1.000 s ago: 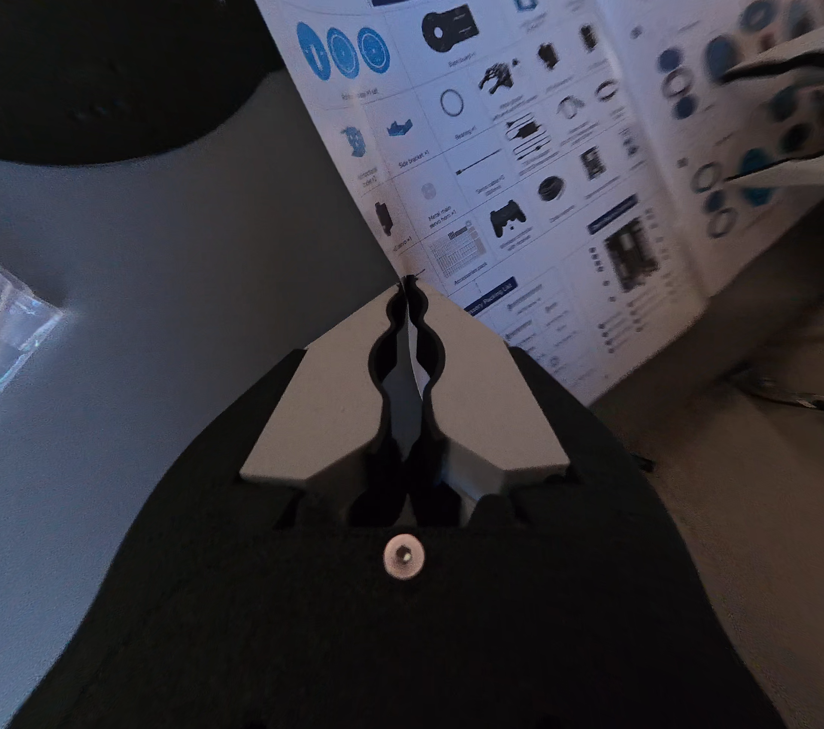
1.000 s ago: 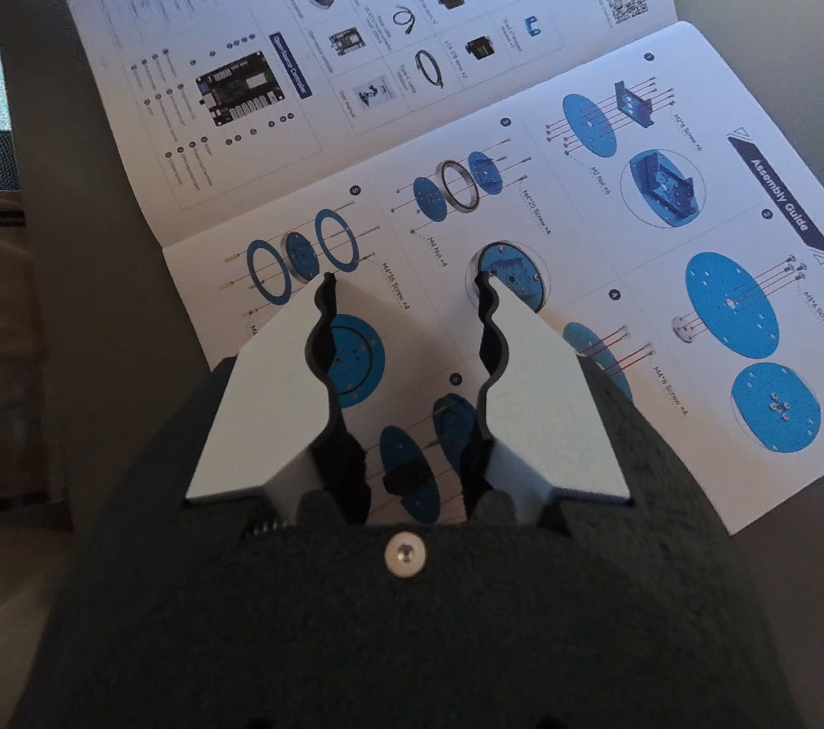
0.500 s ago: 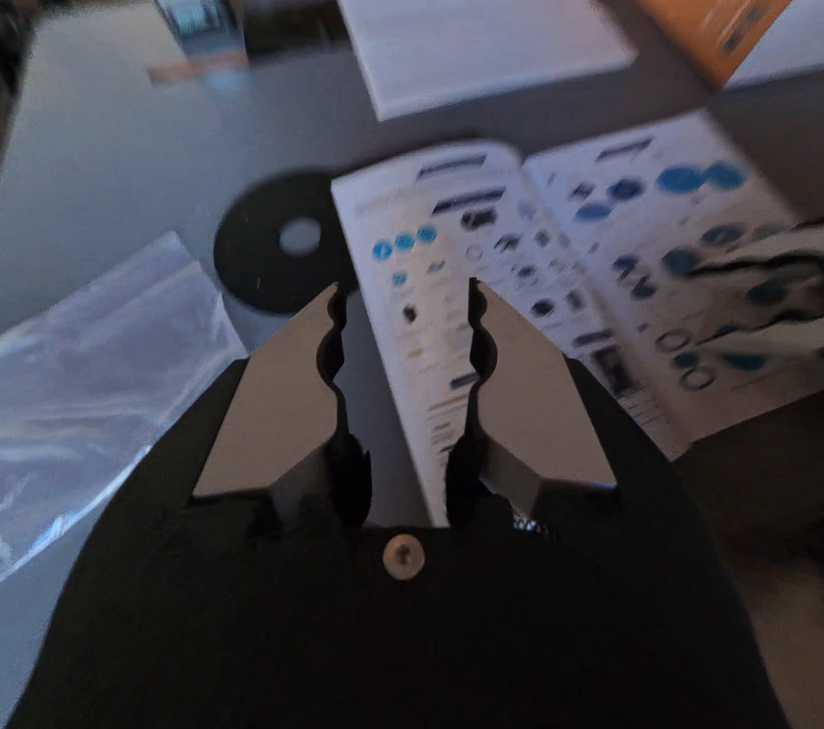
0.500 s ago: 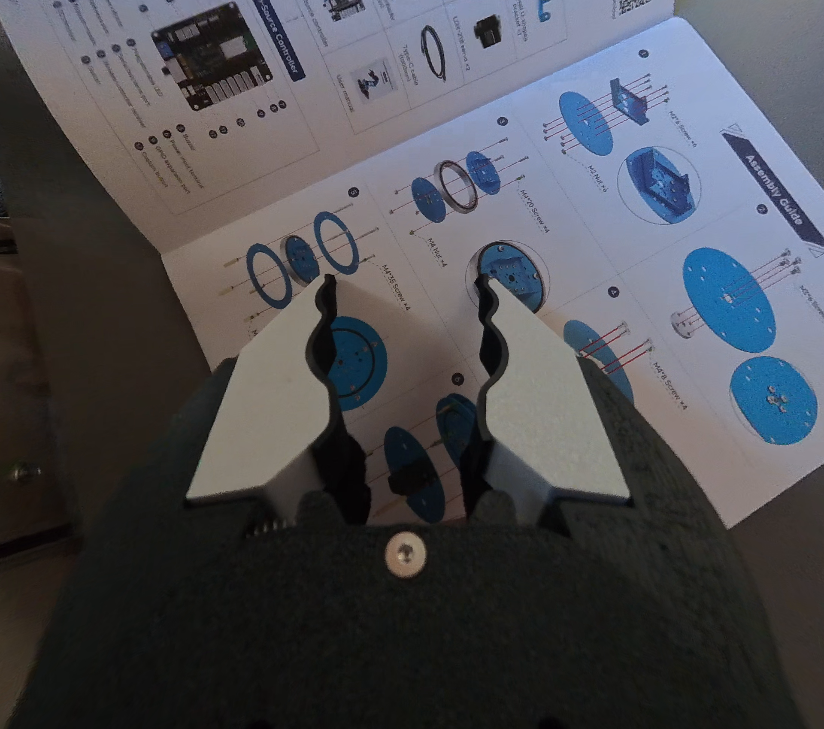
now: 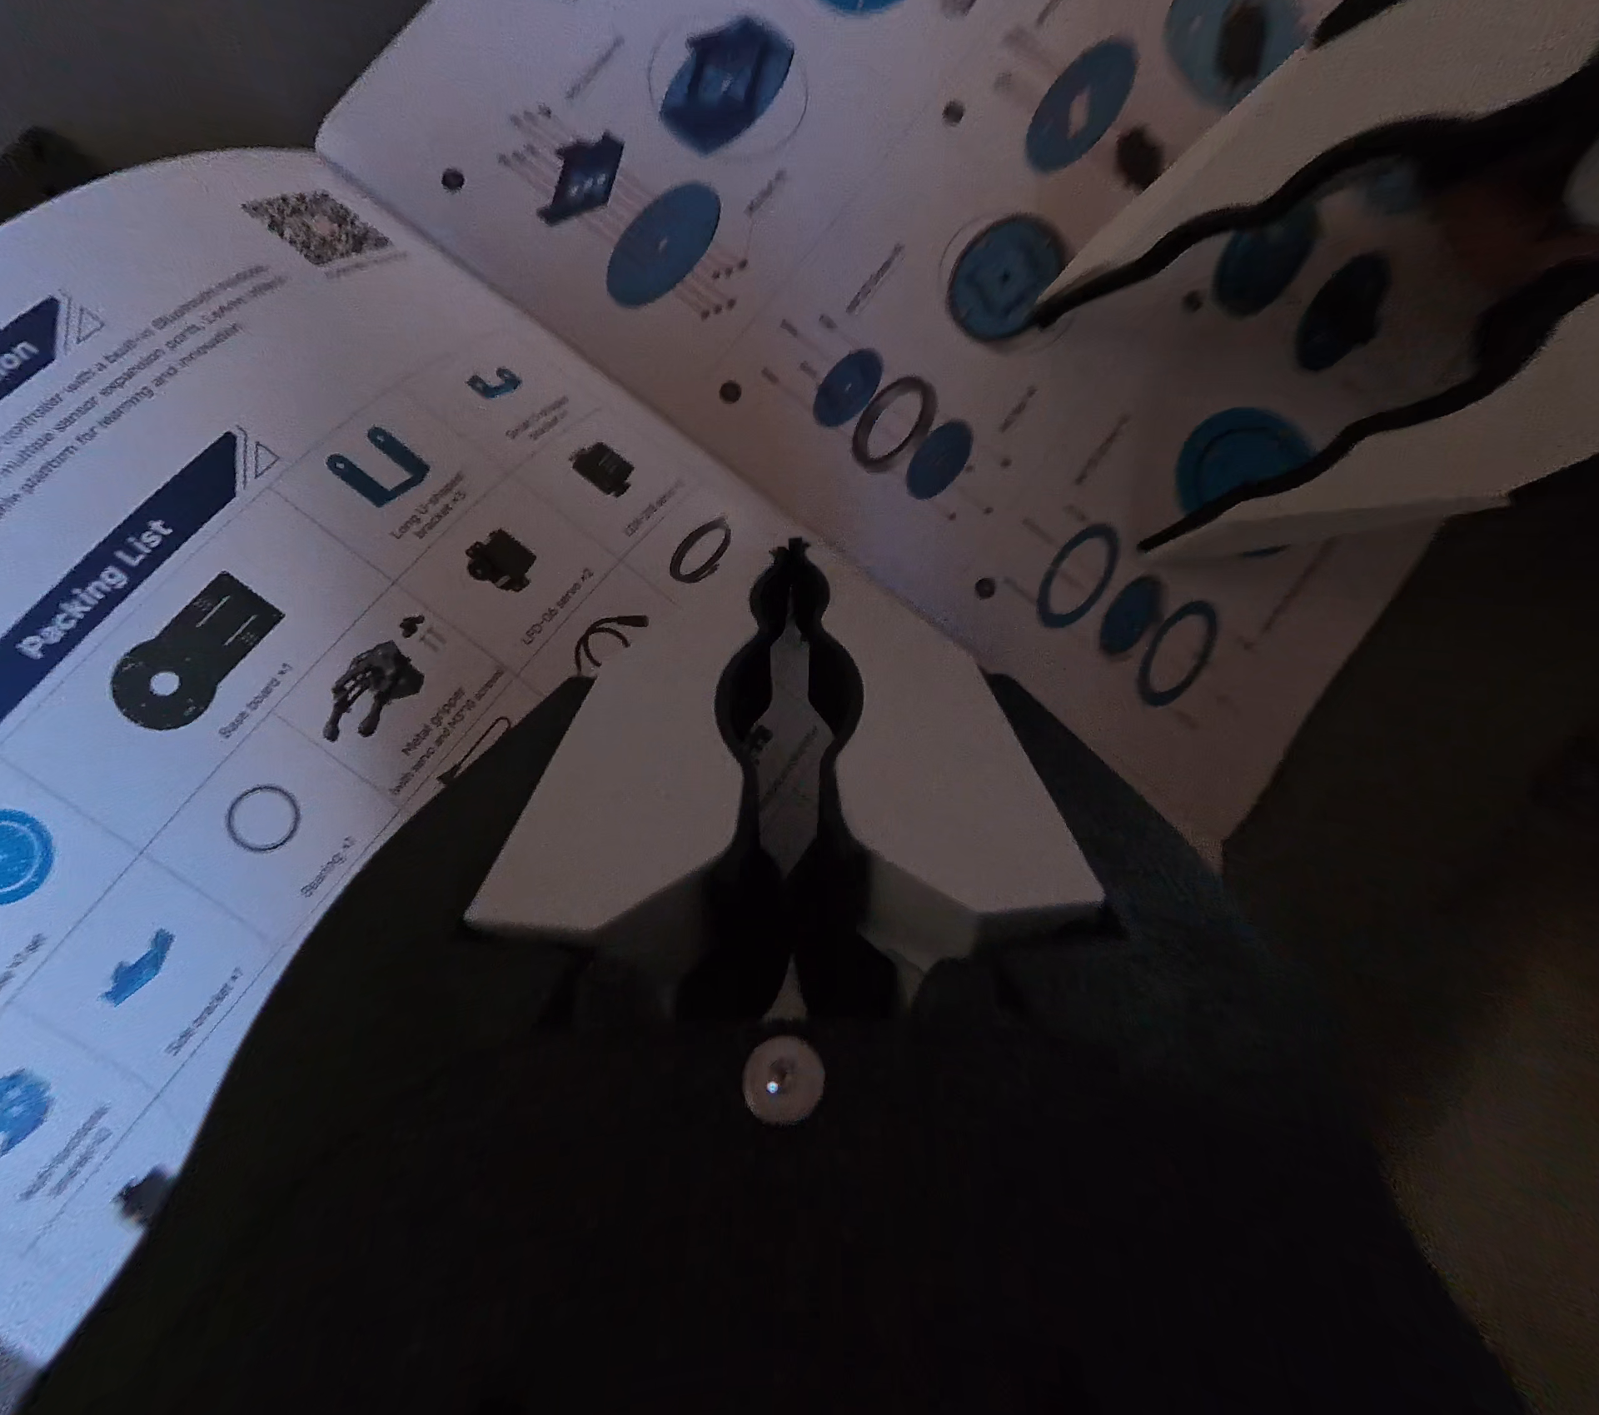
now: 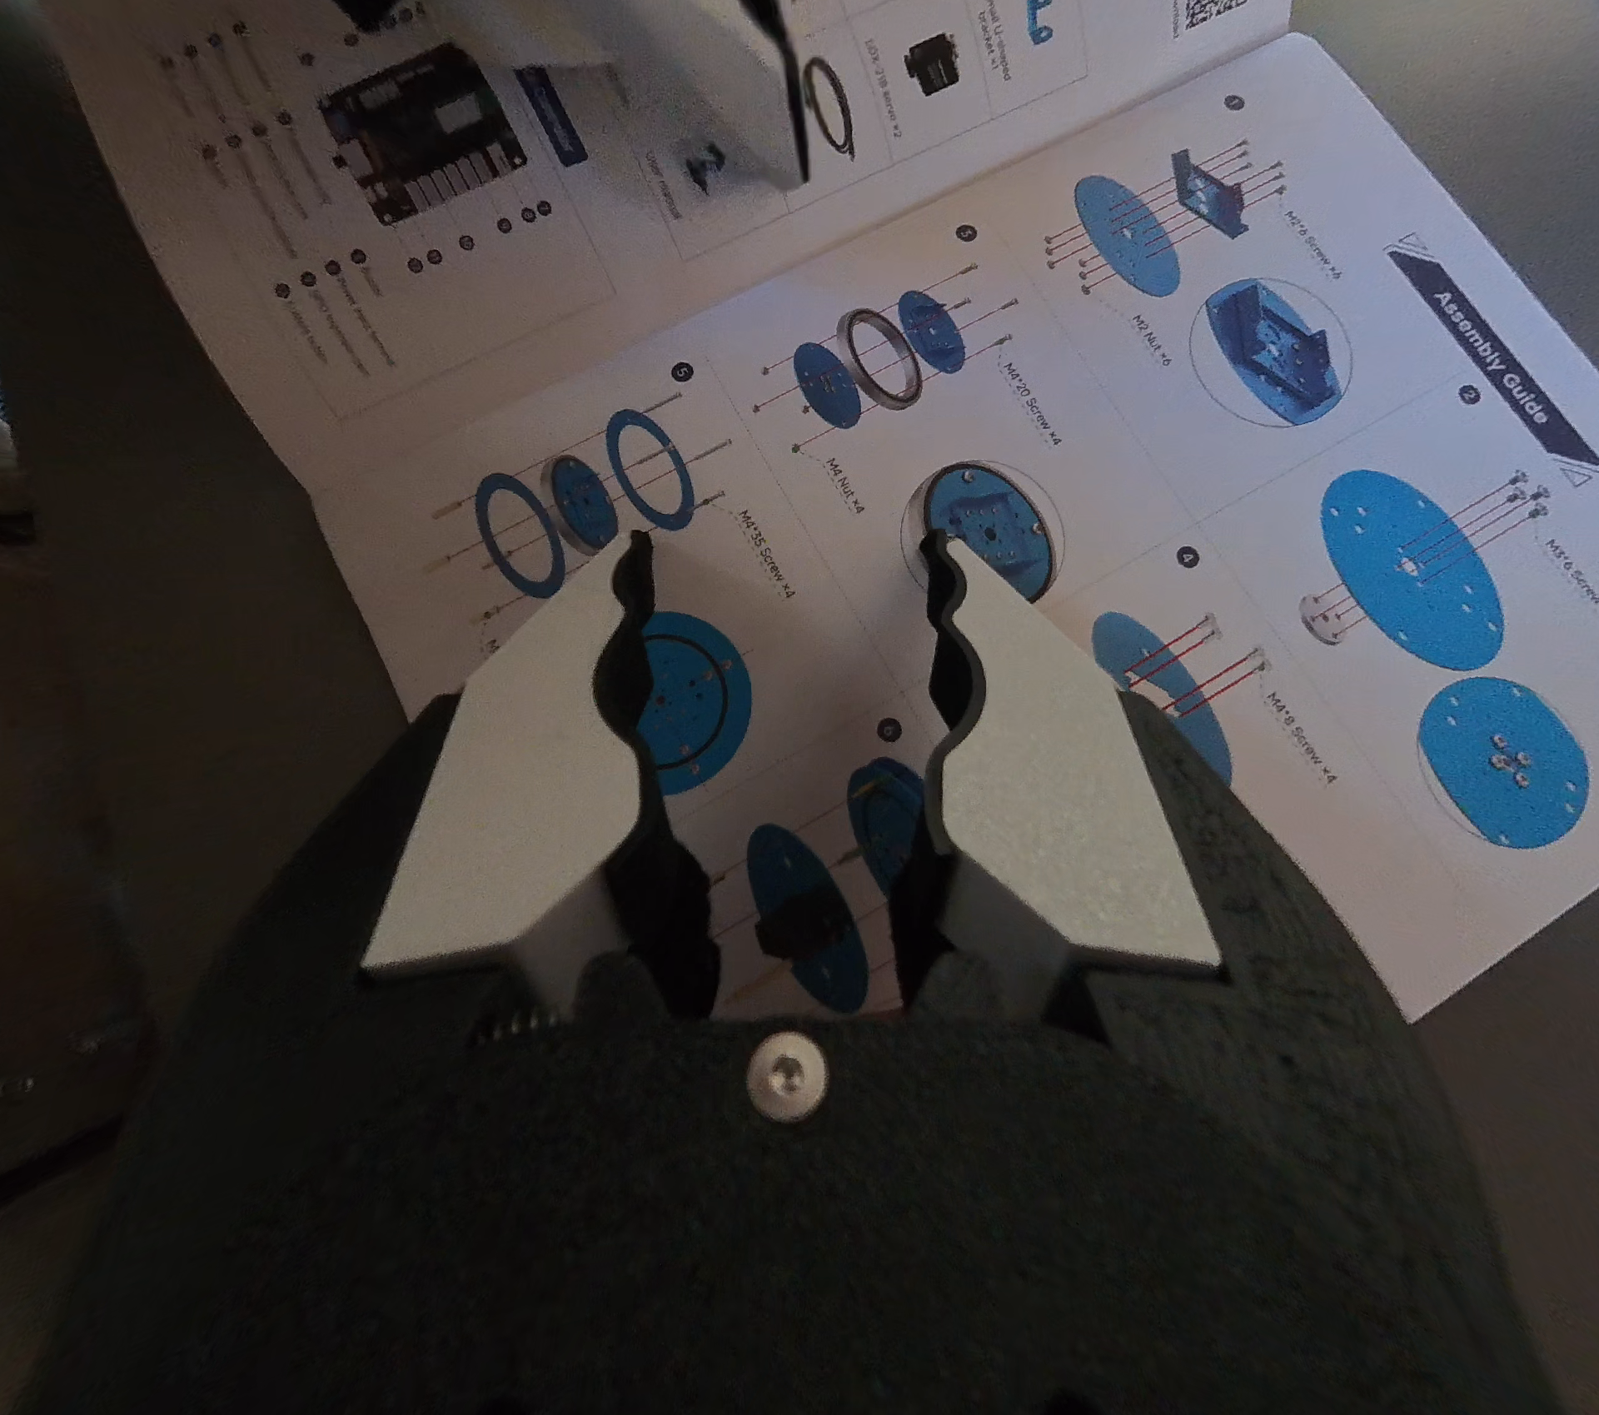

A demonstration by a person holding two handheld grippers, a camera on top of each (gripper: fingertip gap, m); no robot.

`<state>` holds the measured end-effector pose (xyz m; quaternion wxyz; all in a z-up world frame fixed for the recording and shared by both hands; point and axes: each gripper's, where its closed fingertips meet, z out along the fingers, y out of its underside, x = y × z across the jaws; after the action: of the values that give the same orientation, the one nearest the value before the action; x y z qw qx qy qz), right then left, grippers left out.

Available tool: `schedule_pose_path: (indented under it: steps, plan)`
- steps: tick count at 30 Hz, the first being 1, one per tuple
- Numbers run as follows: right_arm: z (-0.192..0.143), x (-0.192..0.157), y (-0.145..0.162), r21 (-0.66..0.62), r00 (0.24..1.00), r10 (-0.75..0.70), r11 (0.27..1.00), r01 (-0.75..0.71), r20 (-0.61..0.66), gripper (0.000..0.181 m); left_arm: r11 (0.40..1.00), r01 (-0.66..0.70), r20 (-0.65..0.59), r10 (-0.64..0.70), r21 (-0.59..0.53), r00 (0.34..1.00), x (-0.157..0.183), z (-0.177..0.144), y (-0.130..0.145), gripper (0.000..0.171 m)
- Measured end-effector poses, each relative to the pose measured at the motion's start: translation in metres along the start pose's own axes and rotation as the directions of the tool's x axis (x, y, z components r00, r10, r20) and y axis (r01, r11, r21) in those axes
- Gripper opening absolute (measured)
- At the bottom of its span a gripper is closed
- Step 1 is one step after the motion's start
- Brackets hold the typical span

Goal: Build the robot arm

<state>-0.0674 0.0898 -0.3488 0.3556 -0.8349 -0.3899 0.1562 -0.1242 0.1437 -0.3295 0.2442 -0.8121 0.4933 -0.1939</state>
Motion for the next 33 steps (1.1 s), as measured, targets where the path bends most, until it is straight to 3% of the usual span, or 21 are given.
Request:
schedule_pose_path:
  steps: [7,19,24,29,33]
  plan:
    - [-0.001,0.001,0.001,0.001,1.000,-0.002,1.000,0.002,0.005,0.062,0.999,0.044,-0.033,-0.044,-0.020,0.998,-0.005,0.008,0.015,0.000]
    - [-0.002,0.000,0.002,0.003,1.000,-0.001,1.000,0.001,0.003,0.062,0.987,0.137,-0.112,-0.127,0.089,0.986,-0.005,0.007,0.016,0.000]
    - [-0.003,0.000,0.001,0.007,1.000,0.003,1.000,-0.003,0.006,0.061,0.992,0.030,-0.022,-0.027,0.124,0.999,-0.003,0.006,0.014,0.000]
    - [-0.022,0.012,-0.008,0.089,0.997,0.062,0.994,-0.058,-0.040,0.066,0.951,0.105,-0.066,-0.090,0.290,0.994,0.003,-0.023,-0.011,0.000]
    - [-0.042,0.027,-0.004,0.112,0.987,0.138,0.985,-0.129,-0.076,0.063,0.968,0.100,-0.037,-0.094,0.231,0.995,-0.001,-0.026,0.002,0.000]
